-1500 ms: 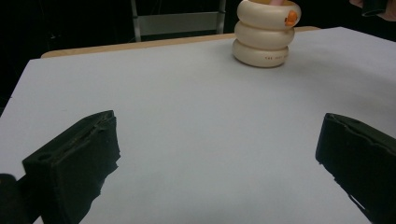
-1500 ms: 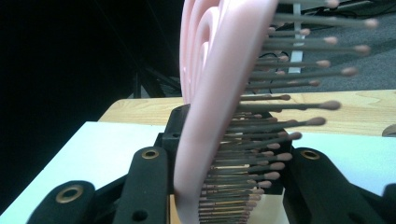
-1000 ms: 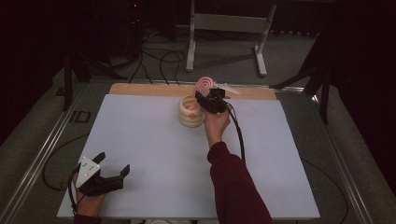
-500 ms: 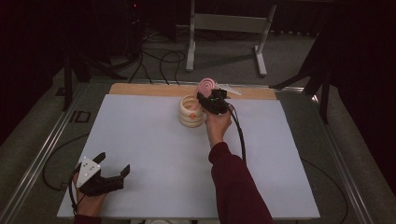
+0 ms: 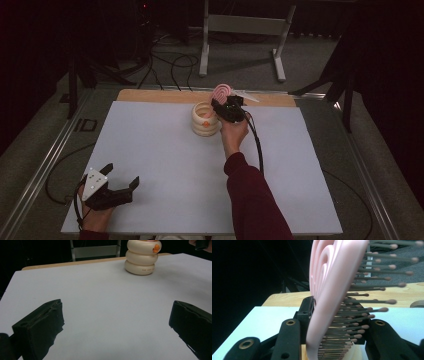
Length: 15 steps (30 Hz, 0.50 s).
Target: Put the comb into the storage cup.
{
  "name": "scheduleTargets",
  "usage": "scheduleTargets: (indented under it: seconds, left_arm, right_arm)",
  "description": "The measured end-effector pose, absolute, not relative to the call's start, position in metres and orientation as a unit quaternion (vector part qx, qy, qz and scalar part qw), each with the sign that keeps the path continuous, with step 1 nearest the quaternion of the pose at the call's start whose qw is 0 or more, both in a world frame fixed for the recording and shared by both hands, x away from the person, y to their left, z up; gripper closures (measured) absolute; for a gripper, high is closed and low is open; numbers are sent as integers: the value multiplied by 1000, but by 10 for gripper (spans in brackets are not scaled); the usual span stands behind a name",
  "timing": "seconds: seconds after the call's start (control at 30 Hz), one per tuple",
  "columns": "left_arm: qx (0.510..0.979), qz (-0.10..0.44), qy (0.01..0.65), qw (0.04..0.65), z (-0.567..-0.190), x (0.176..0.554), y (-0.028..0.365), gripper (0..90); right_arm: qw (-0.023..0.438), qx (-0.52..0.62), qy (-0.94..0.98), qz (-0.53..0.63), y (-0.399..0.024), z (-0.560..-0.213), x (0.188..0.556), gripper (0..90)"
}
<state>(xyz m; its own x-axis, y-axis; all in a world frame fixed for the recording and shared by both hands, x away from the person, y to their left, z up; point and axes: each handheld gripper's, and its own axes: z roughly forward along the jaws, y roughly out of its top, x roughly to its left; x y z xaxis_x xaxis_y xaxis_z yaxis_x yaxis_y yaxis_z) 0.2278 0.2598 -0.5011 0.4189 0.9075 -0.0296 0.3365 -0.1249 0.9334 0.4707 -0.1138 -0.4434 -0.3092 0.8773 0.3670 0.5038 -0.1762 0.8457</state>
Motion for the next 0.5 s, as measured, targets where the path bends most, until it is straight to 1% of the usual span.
scheduleTargets:
  seconds: [0.5]
  left_arm:
    - [689, 295, 451, 484, -501, 228, 260, 2]
  right_arm:
    - [181, 554, 624, 520, -118, -442, 471, 576]
